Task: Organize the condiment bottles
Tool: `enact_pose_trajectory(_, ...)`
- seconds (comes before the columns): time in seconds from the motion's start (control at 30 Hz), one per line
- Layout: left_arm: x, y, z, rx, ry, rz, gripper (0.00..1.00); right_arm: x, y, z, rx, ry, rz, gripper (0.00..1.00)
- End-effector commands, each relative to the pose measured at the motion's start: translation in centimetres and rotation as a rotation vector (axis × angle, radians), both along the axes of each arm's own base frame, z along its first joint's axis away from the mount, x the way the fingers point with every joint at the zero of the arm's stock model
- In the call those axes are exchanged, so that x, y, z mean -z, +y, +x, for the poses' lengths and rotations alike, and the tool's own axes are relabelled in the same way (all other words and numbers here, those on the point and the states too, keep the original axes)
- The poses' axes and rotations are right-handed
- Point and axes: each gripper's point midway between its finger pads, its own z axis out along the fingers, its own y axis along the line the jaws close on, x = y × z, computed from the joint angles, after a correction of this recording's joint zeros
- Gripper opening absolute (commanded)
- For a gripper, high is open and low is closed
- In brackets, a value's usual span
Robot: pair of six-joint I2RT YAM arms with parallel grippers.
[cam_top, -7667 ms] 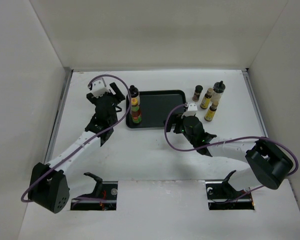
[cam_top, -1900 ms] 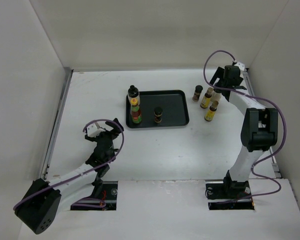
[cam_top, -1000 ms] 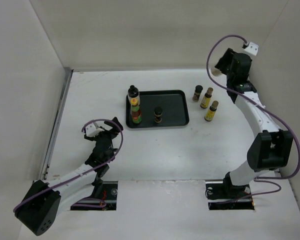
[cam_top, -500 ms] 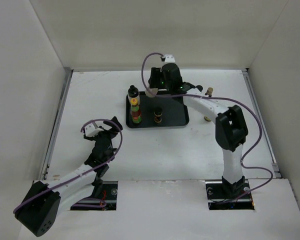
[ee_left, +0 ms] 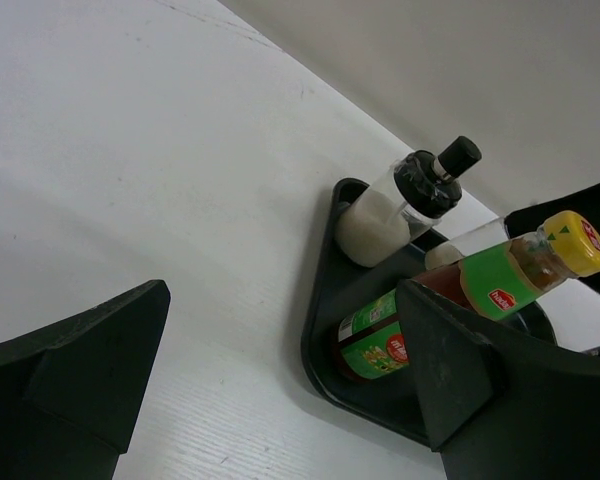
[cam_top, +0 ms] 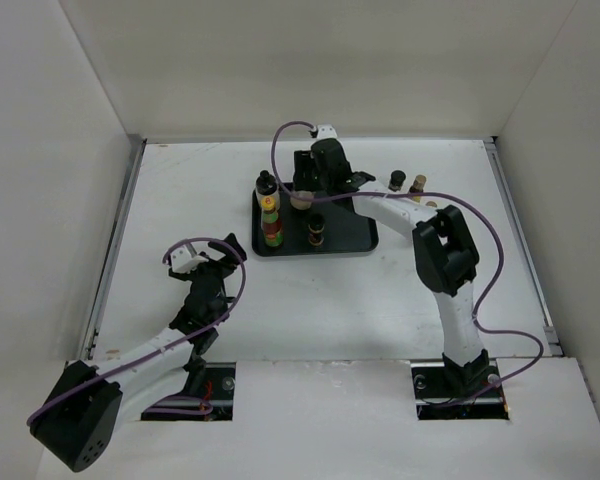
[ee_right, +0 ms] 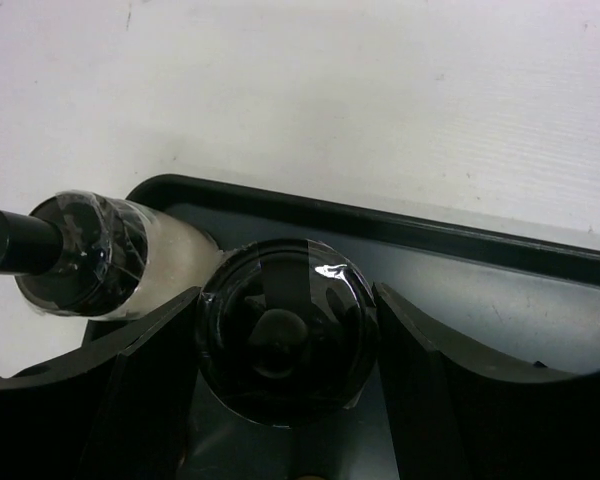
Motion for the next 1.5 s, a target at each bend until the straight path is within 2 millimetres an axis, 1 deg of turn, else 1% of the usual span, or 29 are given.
enact_pose_trajectory(0.0,-1.2,-0.1,0.2,0.004,-0.047,-0.039,1.00,-4.3,2.9,1.3,-0.016,-0.138,0.074,0.60)
enact_pose_trajectory(0.13,-1.3,0.0,0.1,0.003,-0.050,-0.042,1.00,-3.0,3.2,1.5,-0.002,-0.125,0.070,0.65)
enact_pose_trajectory(0.2,-1.4,0.1,0.0,0.003,-0.057,-0.046,1.00,-2.8,3.3,1.4,-0.002,-0.121,0.069,0.67)
enact_pose_trajectory(0.23,-1.3,0.1,0.1,0.001,-0.053,-0.045,1.00,-2.8,3.3,1.4,0.002,-0.122,0.071,0.69)
enact_pose_trajectory(0.3,-1.2,0.1,0.1,0.001,-0.049,-0.042,1.00,-3.5,3.2,1.4,0.007,-0.132,0.082,0.77)
enact_pose_trajectory(0.33,-1.2,0.0,0.1,0.003,-0.049,-0.042,1.00,-4.0,3.1,1.3,0.009,-0.136,0.091,0.79)
enact_pose_trajectory(0.4,-1.3,0.0,0.1,0.006,-0.049,-0.042,1.00,-5.9,2.8,0.8,0.016,-0.156,0.121,0.83)
enact_pose_trajectory(0.47,-1.2,0.1,0.2,0.003,-0.048,-0.041,1.00,-8.5,2.6,0.1,0.017,-0.186,0.169,0.87)
enact_pose_trajectory(0.57,-1.2,0.0,0.2,0.007,-0.049,-0.042,1.00,-11.9,1.1,-0.5,0.030,-0.229,0.206,0.91)
enact_pose_trajectory(0.6,-1.3,-0.1,0.2,0.009,-0.052,-0.044,1.00,-13.0,0.3,-0.8,0.038,-0.242,0.214,0.92)
enact_pose_trajectory(0.67,-1.1,0.0,0.2,0.006,-0.047,-0.041,1.00,-14.8,-1.9,-1.3,0.063,-0.268,0.229,0.93)
enact_pose_trajectory(0.7,-1.1,-0.1,0.2,0.009,-0.045,-0.040,1.00,-15.5,-3.2,-1.3,0.079,-0.287,0.231,0.93)
enact_pose_trajectory(0.73,-1.2,-0.2,0.2,0.014,-0.048,-0.041,1.00,-15.8,-4.9,-1.2,0.104,-0.298,0.225,0.93)
enact_pose_trajectory(0.8,-1.3,-0.2,0.2,0.017,-0.051,-0.044,1.00,-15.3,-8.9,-0.7,0.169,-0.293,0.198,0.89)
enact_pose_trajectory(0.83,-1.1,-0.2,0.3,0.015,-0.046,-0.041,1.00,-14.6,-11.1,-0.4,0.204,-0.284,0.179,0.87)
enact_pose_trajectory(0.87,-1.1,-0.2,0.3,0.015,-0.044,-0.040,1.00,-14.1,-13.5,-0.1,0.243,-0.276,0.158,0.83)
enact_pose_trajectory(0.93,-1.2,-0.2,0.3,0.017,-0.047,-0.044,1.00,-12.4,-18.2,0.0,0.326,-0.240,0.101,0.72)
enact_pose_trajectory(0.97,-1.1,-0.2,0.3,0.017,-0.046,-0.043,1.00,-11.7,-19.9,-0.1,0.358,-0.223,0.080,0.71)
enact_pose_trajectory(1.03,-0.9,-0.3,0.4,0.015,-0.038,-0.040,1.00,-10.4,-23.5,-1.0,0.426,-0.189,0.029,0.70)
enact_pose_trajectory(1.1,-0.9,-0.4,0.5,0.018,-0.035,-0.039,1.00,-9.3,-26.0,-1.9,0.487,-0.174,-0.007,0.74)
enact_pose_trajectory(1.13,-0.9,-0.5,0.5,0.023,-0.035,-0.039,1.00,-8.8,-26.8,-2.4,0.508,-0.165,-0.027,0.76)
enact_pose_trajectory(1.2,-0.8,-0.5,0.5,0.024,-0.032,-0.039,1.00,-7.5,-28.0,-3.0,0.543,-0.147,-0.064,0.76)
enact_pose_trajectory(1.3,-0.7,-0.7,0.6,0.029,-0.025,-0.037,1.00,-6.0,-28.6,-2.7,0.556,-0.114,-0.083,0.74)
enact_pose_trajectory(1.37,-0.8,-0.8,0.5,0.036,-0.031,-0.042,1.00,-5.6,-29.0,-2.5,0.565,-0.109,-0.083,0.71)
enact_pose_trajectory(1.47,-0.7,-0.7,0.6,0.032,-0.027,-0.039,1.00,-5.1,-29.5,-2.1,0.585,-0.099,-0.085,0.62)
